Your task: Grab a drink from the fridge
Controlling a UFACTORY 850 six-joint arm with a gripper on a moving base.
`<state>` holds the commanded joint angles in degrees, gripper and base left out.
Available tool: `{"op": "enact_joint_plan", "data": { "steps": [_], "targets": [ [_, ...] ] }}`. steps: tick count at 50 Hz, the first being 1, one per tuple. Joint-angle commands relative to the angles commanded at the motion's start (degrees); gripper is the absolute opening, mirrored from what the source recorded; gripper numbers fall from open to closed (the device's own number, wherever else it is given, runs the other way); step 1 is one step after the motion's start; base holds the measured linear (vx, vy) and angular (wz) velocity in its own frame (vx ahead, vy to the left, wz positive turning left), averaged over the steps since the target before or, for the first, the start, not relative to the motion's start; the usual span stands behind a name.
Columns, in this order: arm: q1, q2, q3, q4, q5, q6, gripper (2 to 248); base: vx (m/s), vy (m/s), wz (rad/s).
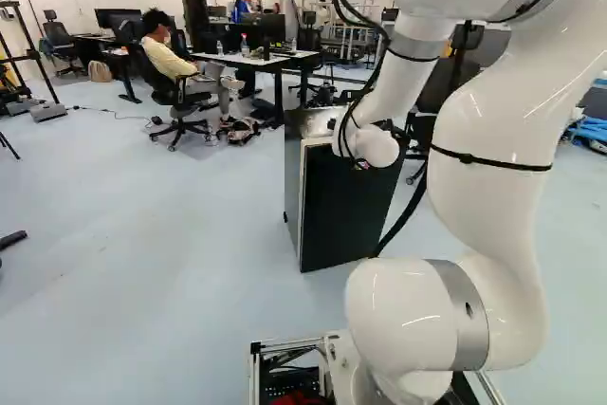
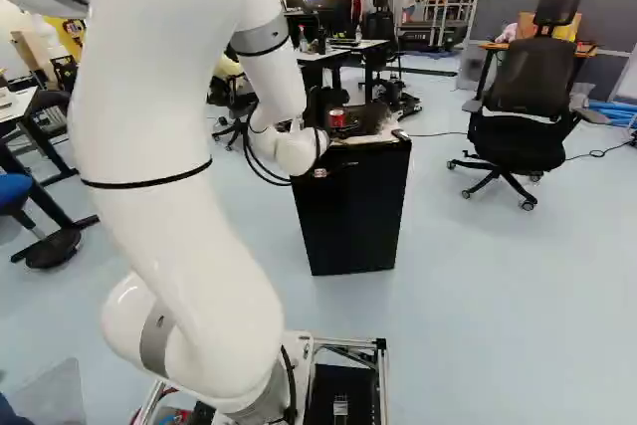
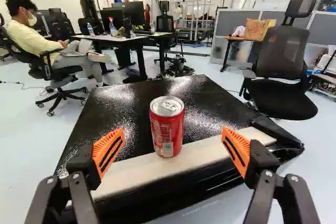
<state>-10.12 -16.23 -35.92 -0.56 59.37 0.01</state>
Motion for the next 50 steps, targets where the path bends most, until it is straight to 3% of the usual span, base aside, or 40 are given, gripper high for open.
{"op": "enact_joint_plan", "data": {
  "steps": [15, 50],
  "targets": [
    [0.3, -3.3, -2.8, 0.0, 3.4, 0.0, 247, 0.000, 0.000, 0.000],
    [0.5, -7.2, -5.4, 0.0, 3.4, 0.0, 247, 0.000, 0.000, 0.000]
  ]
}}
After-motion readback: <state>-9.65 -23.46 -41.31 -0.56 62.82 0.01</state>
